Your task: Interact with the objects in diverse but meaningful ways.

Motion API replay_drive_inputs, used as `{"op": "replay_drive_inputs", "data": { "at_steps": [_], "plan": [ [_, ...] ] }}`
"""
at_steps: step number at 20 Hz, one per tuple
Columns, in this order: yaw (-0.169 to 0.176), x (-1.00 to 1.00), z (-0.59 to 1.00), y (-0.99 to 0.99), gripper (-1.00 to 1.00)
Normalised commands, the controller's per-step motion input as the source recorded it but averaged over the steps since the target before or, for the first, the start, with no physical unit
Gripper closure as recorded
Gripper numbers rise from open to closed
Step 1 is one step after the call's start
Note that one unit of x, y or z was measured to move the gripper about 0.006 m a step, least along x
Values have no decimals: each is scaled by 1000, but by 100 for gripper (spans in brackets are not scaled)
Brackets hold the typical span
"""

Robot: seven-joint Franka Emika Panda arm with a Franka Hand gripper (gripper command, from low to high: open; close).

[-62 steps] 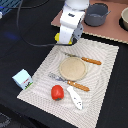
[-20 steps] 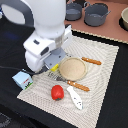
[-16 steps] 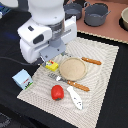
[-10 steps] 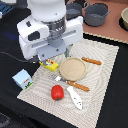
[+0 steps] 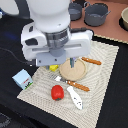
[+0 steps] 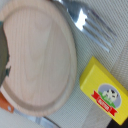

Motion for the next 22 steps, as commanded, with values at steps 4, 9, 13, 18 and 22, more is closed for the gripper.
{"op": "replay_drive_inputs", "data": {
  "at_steps": [4,9,13,18,22],
  "plan": [
    [-54,194,-46,-670,-100],
    [-56,263,-173,-521,-100],
    [-60,632,-27,-201,-100],
    [-52,581,-40,-169,-100],
    [-47,449,-119,-157,-100]
  ]
}}
